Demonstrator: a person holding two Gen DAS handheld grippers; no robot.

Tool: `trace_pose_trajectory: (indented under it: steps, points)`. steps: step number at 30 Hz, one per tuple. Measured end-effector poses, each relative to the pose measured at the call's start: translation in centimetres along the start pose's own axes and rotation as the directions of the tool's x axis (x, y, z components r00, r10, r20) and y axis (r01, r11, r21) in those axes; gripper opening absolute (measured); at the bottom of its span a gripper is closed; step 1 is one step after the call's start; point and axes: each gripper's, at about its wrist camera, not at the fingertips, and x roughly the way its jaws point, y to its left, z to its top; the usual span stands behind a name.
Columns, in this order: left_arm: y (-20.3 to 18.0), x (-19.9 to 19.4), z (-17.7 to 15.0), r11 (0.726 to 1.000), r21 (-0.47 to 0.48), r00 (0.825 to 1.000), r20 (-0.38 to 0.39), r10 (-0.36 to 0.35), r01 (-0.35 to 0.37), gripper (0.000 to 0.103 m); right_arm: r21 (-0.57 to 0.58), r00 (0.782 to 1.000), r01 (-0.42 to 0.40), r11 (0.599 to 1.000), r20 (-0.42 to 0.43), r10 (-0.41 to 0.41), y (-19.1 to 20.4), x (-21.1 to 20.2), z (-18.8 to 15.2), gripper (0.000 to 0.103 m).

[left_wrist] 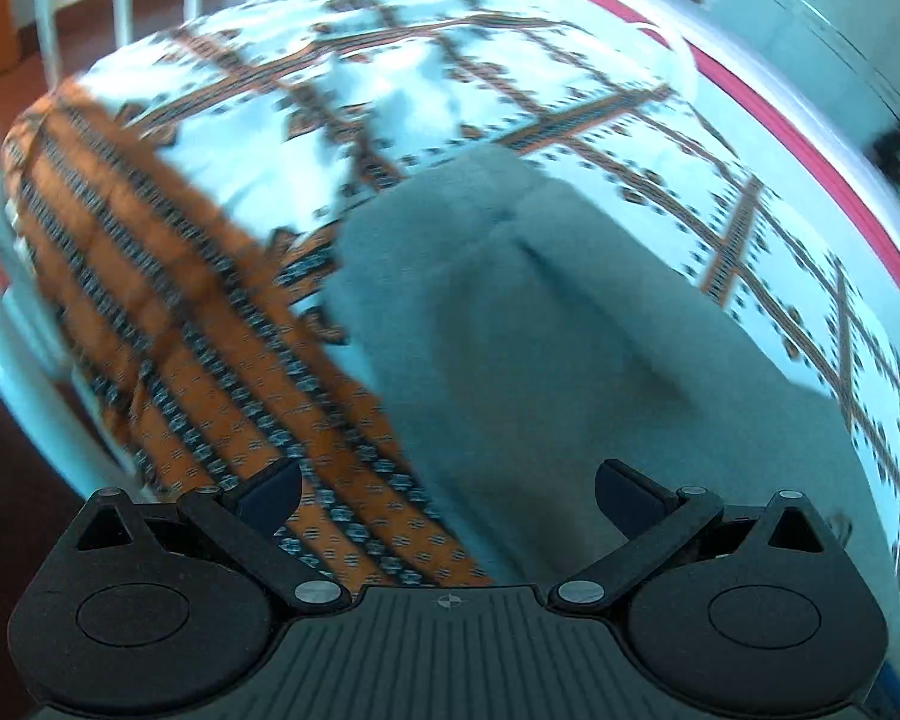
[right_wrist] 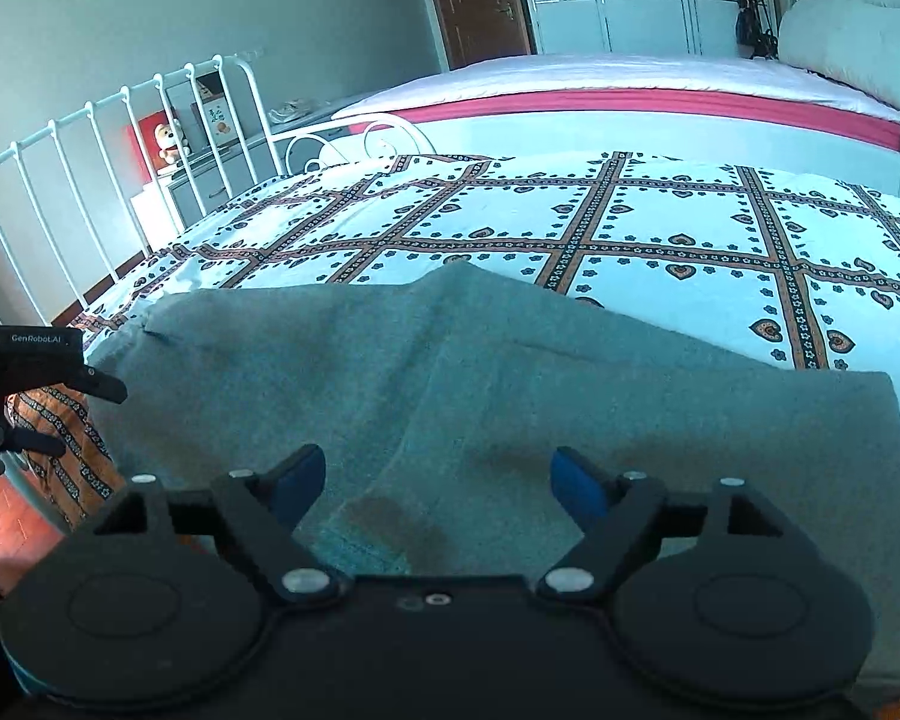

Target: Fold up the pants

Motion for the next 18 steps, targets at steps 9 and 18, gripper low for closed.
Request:
trace_pose_trajectory:
  steps: [9, 18]
  points:
    - [3.8, 3.0, 0.0, 0.955, -0.275, 0.99, -0.057, -0.13, 0.11, 0.103, 0.006, 1.0, -0.012, 1.0, -0.027, 0.012, 0.2, 0.7, -0.5, 0.076]
    - [2.5, 3.4, 0.6, 0.942, -0.284, 0.982, -0.01, -0.189, 0.178, 0.073, 0.024, 0.999, -0.004, 1.0, -0.032, 0.005, -0.1, 0.9, -0.6, 0.076]
